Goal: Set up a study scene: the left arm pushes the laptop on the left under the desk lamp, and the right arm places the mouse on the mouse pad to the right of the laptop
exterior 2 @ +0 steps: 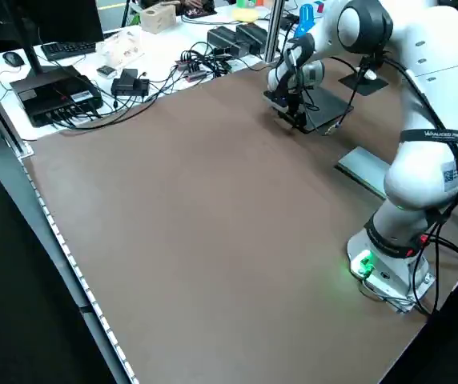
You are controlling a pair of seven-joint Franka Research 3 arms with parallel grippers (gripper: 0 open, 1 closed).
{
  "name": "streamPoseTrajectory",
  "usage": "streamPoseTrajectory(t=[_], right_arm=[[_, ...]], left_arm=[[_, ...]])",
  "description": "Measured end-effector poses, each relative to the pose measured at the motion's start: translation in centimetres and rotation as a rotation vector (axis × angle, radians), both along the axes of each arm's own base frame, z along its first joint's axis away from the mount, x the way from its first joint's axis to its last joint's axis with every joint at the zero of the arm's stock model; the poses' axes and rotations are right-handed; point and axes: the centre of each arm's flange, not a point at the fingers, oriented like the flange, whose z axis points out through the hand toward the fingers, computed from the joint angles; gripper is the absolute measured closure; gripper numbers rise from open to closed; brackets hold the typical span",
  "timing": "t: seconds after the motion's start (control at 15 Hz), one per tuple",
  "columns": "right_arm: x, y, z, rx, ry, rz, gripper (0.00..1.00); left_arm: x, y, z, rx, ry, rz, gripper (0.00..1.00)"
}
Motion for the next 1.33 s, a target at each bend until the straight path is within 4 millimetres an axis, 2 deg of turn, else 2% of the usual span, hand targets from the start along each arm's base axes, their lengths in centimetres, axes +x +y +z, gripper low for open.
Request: streamPoseTrajectory(t=[0.2, 0.53, 0.73, 1.0, 1.07, 1.33], right_arm=[[-0.3, 0.6, -0.3, -0.002, 0.004, 0.009, 0.39], [-0.4, 0.9, -0.6, -0.004, 0.005, 0.013, 0.39], [-0.4, 1.0, -1.0, -0.007, -0.002, 0.014, 0.39], [-0.6, 1.3, -1.2, -0.008, -0.003, 0.020, 0.39], [-0.6, 1.4, -1.2, -0.008, -0.004, 0.020, 0.35], [-0.5, 1.3, -1.2, -0.009, -0.006, 0.020, 0.01]], left_arm=[[-1.3, -3.2, 0.1, -0.020, 0.009, 0.007, 0.00], [-2.2, -6.1, 0.2, -0.047, 0.011, -0.001, 0.00], [-2.0, -7.1, 0.1, -0.063, 0.011, 0.003, 0.00], [-1.6, -7.4, 0.0, -0.068, 0.007, 0.005, 0.00], [-1.5, -7.4, 0.0, -0.070, 0.005, 0.005, 0.00], [-0.6, -6.7, 0.4, -0.073, -0.006, 0.020, 0.00]])
